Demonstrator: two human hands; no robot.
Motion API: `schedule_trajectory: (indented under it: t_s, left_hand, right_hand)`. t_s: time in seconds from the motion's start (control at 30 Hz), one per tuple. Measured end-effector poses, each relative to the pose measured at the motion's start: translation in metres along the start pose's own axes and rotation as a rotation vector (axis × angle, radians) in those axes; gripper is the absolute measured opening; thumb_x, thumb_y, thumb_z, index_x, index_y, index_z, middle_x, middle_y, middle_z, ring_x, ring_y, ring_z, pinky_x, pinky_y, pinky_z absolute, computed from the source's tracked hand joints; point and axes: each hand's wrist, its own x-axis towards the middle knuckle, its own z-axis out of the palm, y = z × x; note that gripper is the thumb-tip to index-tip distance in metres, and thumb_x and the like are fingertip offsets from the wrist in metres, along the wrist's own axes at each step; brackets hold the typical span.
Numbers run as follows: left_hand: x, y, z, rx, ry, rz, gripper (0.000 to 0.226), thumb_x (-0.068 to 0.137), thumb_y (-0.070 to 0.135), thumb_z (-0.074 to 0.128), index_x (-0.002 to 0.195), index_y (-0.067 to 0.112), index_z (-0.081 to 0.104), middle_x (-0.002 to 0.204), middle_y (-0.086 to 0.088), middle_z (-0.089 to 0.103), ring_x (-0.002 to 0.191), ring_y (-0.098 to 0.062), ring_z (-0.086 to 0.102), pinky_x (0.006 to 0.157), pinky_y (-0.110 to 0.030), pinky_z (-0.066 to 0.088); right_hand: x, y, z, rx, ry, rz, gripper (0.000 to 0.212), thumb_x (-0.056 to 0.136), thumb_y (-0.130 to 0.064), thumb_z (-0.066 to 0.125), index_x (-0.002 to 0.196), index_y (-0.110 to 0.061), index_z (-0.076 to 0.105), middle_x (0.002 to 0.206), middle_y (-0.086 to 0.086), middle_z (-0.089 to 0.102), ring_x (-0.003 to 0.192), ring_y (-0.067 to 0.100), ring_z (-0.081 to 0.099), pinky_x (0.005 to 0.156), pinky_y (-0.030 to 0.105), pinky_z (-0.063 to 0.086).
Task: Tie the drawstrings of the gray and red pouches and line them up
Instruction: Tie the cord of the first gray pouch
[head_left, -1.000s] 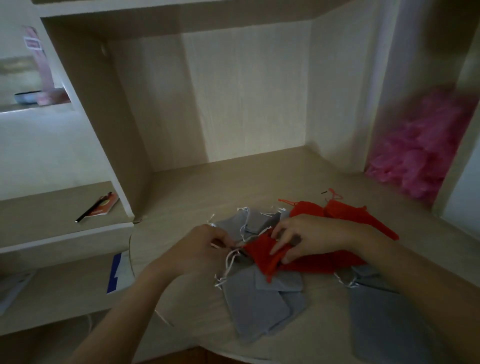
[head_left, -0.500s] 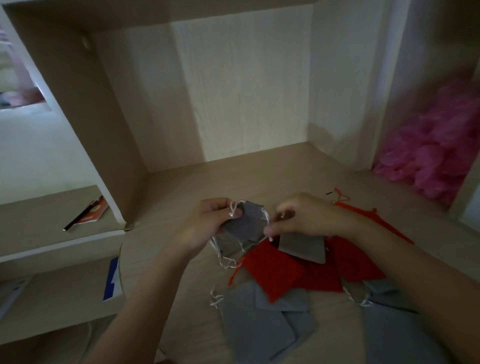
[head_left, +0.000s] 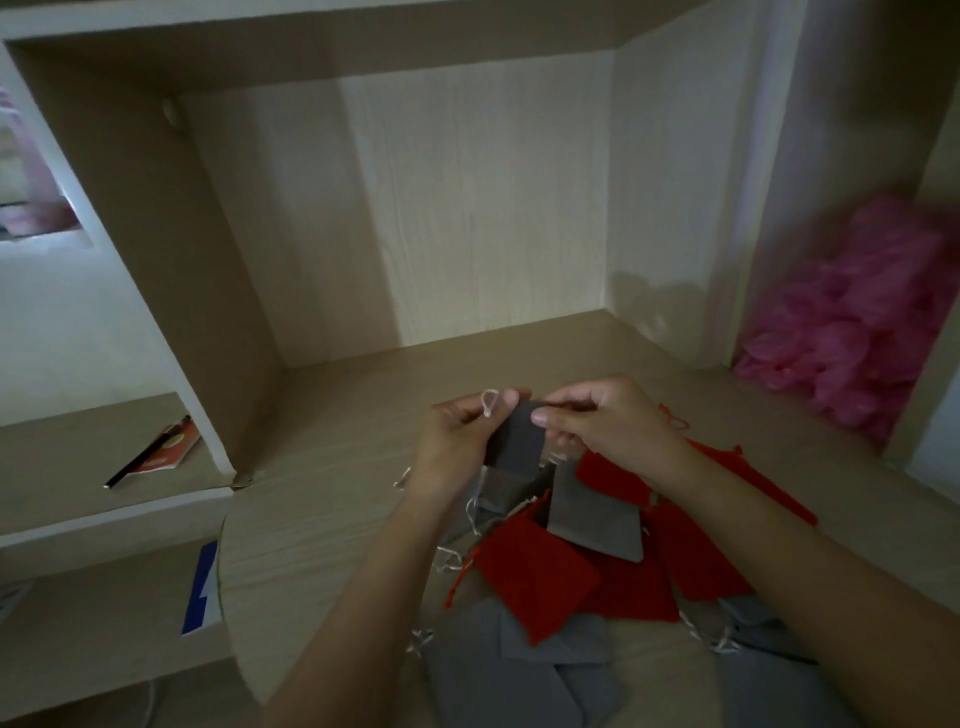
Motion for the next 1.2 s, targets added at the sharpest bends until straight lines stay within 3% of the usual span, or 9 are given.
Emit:
schedule_trajectory:
  t_s: [0.13, 0.23, 0.37, 0.5, 0.63, 0.87, 0.97, 1.07, 1.2]
  left_hand:
    - [0.008, -0.004, 0.003, -0.144, 0.076, -0.053, 0.026, 0.095, 0.018, 0.05, 0.099, 0.001, 0.069, 0.093, -0.008, 0.072, 0.082, -0.01, 0.067, 0.07, -0.018, 0.052]
    - [0.007, -0.01, 0.001, -0.271, 0.096, -0.159, 0.03, 0.098, 0.019, 0.043, 0.089, 0.006, 0.068, 0.088, -0.006, 0.072, 0.079, -0.013, 0.068, 0.073, -0.026, 0.053]
    - [0.006, -0.013, -0.013, -0.515, 0.054, -0.232, 0.029, 0.098, 0.017, 0.039, 0.077, 0.011, 0.058, 0.078, -0.004, 0.071, 0.077, -0.016, 0.067, 0.066, -0.026, 0.054]
    - [0.011, -0.015, -0.028, -0.655, 0.044, -0.175, 0.027, 0.098, 0.017, 0.035, 0.074, 0.013, 0.048, 0.069, -0.002, 0.066, 0.075, -0.016, 0.066, 0.071, -0.025, 0.053]
    - [0.012, -0.012, -0.031, -0.83, 0.084, -0.163, 0.028, 0.096, 0.011, 0.033, 0.07, 0.014, 0.045, 0.054, 0.003, 0.048, 0.056, -0.012, 0.058, 0.061, -0.021, 0.053]
    - [0.017, -0.014, -0.04, -1.036, 0.199, -0.168, 0.009, 0.071, 0.005, 0.042, 0.065, 0.012, 0.042, 0.049, 0.004, 0.033, 0.041, -0.01, 0.038, 0.052, -0.016, 0.047]
    - [0.017, -0.016, -0.041, -1.086, 0.183, -0.236, 0.017, 0.076, 0.005, 0.04, 0.06, 0.011, 0.042, 0.05, 0.003, 0.031, 0.04, -0.01, 0.035, 0.047, -0.017, 0.042]
    - [0.014, -0.017, -0.041, -1.058, 0.155, -0.309, 0.034, 0.09, 0.015, 0.031, 0.057, 0.012, 0.041, 0.053, 0.002, 0.032, 0.045, -0.011, 0.031, 0.055, -0.019, 0.029]
    - [0.014, -0.015, -0.044, -1.081, 0.135, -0.288, 0.017, 0.073, 0.007, 0.038, 0.057, 0.012, 0.04, 0.054, 0.002, 0.033, 0.045, -0.01, 0.032, 0.05, -0.018, 0.034]
  right_hand:
    - [0.003, 0.0, -0.002, -0.016, -0.042, -0.009, 0.021, 0.089, 0.001, 0.059, 0.103, -0.012, 0.066, 0.072, 0.001, 0.068, 0.055, -0.003, 0.059, 0.055, 0.009, 0.043]
    - [0.003, 0.005, -0.004, -0.16, -0.03, 0.002, 0.013, 0.09, -0.011, 0.062, 0.079, -0.012, 0.069, 0.06, -0.002, 0.063, 0.049, 0.001, 0.055, 0.052, 0.013, 0.043]
    - [0.001, 0.009, -0.004, -0.365, -0.007, -0.045, 0.039, 0.092, -0.033, 0.059, 0.057, -0.014, 0.061, 0.046, -0.008, 0.048, 0.045, 0.005, 0.041, 0.048, 0.016, 0.031]
    - [0.001, 0.006, -0.003, -0.269, 0.01, 0.035, 0.049, 0.09, -0.041, 0.059, 0.051, -0.016, 0.043, 0.042, -0.01, 0.033, 0.041, 0.004, 0.032, 0.045, 0.014, 0.027]
    - [0.002, 0.003, -0.008, -0.049, 0.016, 0.153, 0.048, 0.089, -0.037, 0.062, 0.055, -0.018, 0.034, 0.05, -0.006, 0.027, 0.038, 0.001, 0.029, 0.047, 0.011, 0.029]
    - [0.001, 0.007, -0.003, 0.036, -0.118, 0.115, 0.033, 0.087, -0.037, 0.064, 0.073, -0.009, 0.056, 0.055, -0.003, 0.029, 0.047, 0.008, 0.024, 0.051, 0.021, 0.023]
    - [0.0, 0.006, -0.002, 0.021, -0.084, 0.124, 0.035, 0.087, -0.036, 0.064, 0.065, -0.012, 0.054, 0.051, -0.007, 0.032, 0.045, 0.006, 0.027, 0.053, 0.022, 0.026]
    - [-0.005, 0.003, -0.005, -0.032, -0.072, 0.109, 0.046, 0.089, -0.037, 0.061, 0.051, -0.017, 0.045, 0.047, -0.005, 0.035, 0.046, 0.01, 0.032, 0.063, 0.025, 0.034]
    - [-0.006, 0.0, -0.006, 0.01, -0.092, 0.064, 0.049, 0.091, -0.034, 0.058, 0.052, -0.009, 0.043, 0.053, 0.01, 0.038, 0.052, 0.019, 0.035, 0.067, 0.029, 0.035]
